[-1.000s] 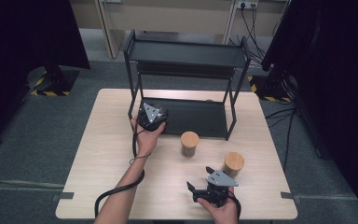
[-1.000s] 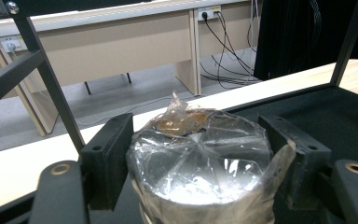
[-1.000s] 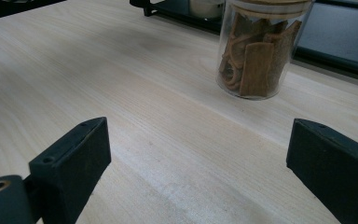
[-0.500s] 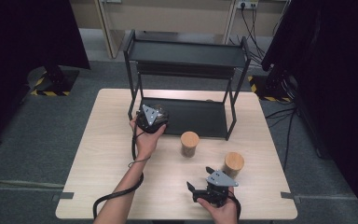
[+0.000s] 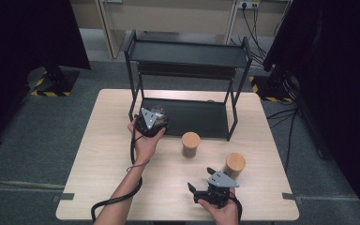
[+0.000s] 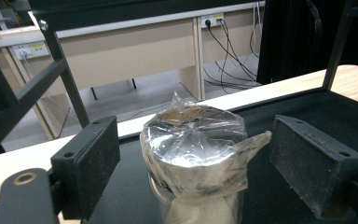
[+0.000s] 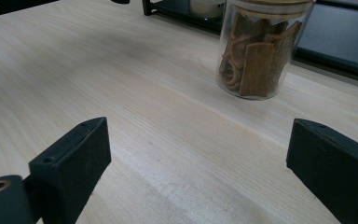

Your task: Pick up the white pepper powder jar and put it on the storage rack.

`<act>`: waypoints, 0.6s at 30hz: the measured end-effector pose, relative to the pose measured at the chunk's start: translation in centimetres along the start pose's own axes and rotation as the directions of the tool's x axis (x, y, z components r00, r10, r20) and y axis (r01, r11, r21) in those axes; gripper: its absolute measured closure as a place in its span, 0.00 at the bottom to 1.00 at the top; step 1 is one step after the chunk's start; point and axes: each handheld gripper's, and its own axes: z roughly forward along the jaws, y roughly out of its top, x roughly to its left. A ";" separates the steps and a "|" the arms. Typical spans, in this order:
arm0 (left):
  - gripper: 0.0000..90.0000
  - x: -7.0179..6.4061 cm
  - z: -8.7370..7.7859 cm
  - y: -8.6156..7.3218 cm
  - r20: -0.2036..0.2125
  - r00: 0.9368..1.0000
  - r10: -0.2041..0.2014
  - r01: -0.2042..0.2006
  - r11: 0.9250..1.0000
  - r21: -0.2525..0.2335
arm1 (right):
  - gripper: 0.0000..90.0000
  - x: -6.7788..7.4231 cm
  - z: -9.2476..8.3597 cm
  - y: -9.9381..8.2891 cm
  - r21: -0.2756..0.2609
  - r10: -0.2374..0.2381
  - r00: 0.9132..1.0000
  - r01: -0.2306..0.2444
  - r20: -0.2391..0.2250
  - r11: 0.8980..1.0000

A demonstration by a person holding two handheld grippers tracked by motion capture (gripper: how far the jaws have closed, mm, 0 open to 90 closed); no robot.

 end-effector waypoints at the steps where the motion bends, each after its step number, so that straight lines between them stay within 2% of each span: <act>1: 0.17 0.0 -0.2 0.1 0.003 1.000 0.001 -0.001 1.000 -0.001 | 0.08 0.0 0.0 0.0 0.000 0.000 1.000 0.000 0.001 1.000; 13: 0.15 -0.1 -1.9 -0.2 0.026 1.000 0.014 -0.013 1.000 -0.018 | 0.07 0.0 0.0 0.0 0.002 0.001 1.000 -0.001 0.001 1.000; 18: 0.15 -0.4 -2.4 -0.2 0.038 0.999 0.007 -0.006 1.000 -0.030 | 0.07 0.0 0.0 0.0 0.003 -0.001 1.000 0.001 0.003 1.000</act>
